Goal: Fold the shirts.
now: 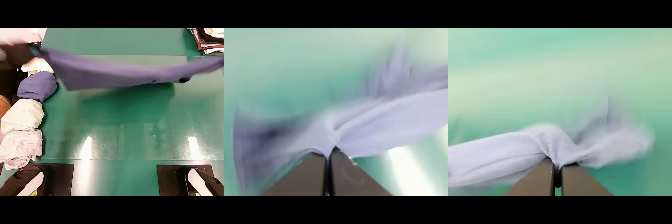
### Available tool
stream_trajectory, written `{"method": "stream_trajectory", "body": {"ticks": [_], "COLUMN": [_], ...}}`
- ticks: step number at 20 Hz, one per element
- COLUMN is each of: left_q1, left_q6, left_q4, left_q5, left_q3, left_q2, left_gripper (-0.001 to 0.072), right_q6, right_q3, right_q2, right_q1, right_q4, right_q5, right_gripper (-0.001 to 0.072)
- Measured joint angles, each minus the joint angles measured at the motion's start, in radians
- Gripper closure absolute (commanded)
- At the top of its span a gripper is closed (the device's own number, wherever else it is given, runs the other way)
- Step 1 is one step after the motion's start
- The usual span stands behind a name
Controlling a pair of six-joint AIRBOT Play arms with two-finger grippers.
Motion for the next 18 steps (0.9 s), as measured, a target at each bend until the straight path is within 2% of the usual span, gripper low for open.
{"method": "stream_trajectory", "body": {"ticks": [5, 8, 10, 13, 18], "left_q1": [0.000, 0.000, 0.000, 0.000, 0.000], "left_q6": [-0.016, -0.070, -0.113, -0.159, -0.170], "left_q4": [-0.002, -0.003, -0.006, 0.010, 0.031], "left_q5": [0.032, 0.036, 0.004, -0.083, -0.172], "left_q3": [0.466, 0.622, 0.671, 0.598, 0.185], "left_q2": [0.026, 0.032, 0.033, 0.029, -0.022], "left_gripper": [0.0685, 0.0685, 0.0685, 0.0685, 0.0685], "right_q6": [0.012, 0.039, 0.053, 0.068, 0.077], "right_q3": [0.483, 0.634, 0.644, 0.570, 0.405], "right_q2": [0.017, 0.042, 0.073, 0.091, -0.072], "right_q1": [-0.002, -0.002, -0.002, -0.002, 0.032], "right_q4": [-0.094, -0.209, -0.280, -0.328, -0.272], "right_q5": [0.012, 0.035, 0.049, 0.080, 0.218], "right_gripper": [0.0694, 0.0695, 0.0695, 0.0695, 0.0695]}}
